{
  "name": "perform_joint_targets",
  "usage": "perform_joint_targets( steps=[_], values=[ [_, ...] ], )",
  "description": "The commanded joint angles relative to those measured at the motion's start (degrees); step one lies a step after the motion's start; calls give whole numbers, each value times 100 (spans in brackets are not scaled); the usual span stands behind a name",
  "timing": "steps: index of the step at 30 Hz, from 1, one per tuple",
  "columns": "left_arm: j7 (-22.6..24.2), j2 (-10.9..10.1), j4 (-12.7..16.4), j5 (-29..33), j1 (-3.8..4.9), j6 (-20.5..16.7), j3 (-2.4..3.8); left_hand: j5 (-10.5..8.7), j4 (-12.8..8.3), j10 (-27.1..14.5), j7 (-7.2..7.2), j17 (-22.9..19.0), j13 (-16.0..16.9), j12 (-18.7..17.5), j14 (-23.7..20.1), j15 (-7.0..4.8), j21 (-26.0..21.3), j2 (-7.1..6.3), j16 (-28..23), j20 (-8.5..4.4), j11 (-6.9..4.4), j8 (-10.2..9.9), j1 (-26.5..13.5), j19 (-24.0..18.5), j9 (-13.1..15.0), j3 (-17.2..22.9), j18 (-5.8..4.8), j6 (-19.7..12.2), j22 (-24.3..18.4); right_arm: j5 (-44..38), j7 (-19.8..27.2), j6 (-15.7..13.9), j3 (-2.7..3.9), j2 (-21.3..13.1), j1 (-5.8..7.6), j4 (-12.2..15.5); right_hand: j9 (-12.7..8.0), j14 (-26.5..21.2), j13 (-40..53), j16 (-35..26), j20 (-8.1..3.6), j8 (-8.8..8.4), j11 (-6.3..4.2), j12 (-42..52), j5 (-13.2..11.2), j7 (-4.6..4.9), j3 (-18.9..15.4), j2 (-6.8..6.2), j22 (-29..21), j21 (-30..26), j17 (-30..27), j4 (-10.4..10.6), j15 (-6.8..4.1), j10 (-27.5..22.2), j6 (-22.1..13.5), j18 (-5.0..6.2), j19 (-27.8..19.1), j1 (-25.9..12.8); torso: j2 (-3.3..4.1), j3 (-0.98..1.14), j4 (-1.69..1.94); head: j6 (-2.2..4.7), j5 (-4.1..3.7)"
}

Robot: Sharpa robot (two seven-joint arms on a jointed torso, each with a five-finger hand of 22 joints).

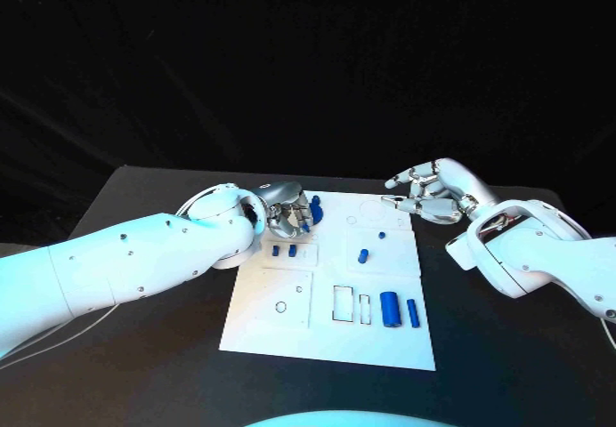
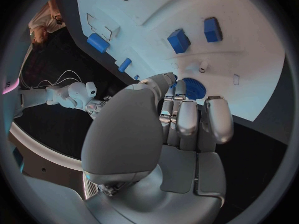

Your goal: Assemble the parts on the task board

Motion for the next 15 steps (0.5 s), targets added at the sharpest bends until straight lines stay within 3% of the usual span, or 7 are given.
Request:
perform_joint_targets(
  steps=[1, 15],
  values=[
    [23, -95, 73, 224, 10, -3, 10, -3, -27, 39, -10, -13, 8, -28, 41, -10, 32, 13, 8, -4, 10, -32, -64, 33, -4, -4, -46, 52, 195, -28, 36, -11, 1, -7, -3, 9, -4, 233, -5, -19, -7, 36, -15, -20, 20, -28, -25, 31, 273, -38, 46, -4, -35, 16, 0, 35, -35, -11, 4, -2, -1, -15, 15],
    [-29, -339, 34, 161, 12, 141, 12, -8, -31, 81, -24, -42, 17, -52, 45, -18, 47, 3, 2, -7, -1, -41, -128, 44, -10, -21, -50, 90, 213, -28, 28, -9, 1, -4, -2, 12, -4, 233, -5, -19, -7, 36, -15, -20, 20, -28, -25, 31, 273, -38, 46, -4, -35, 16, 0, 35, -35, -11, 6, -4, -7, -21, 14]
  ],
)
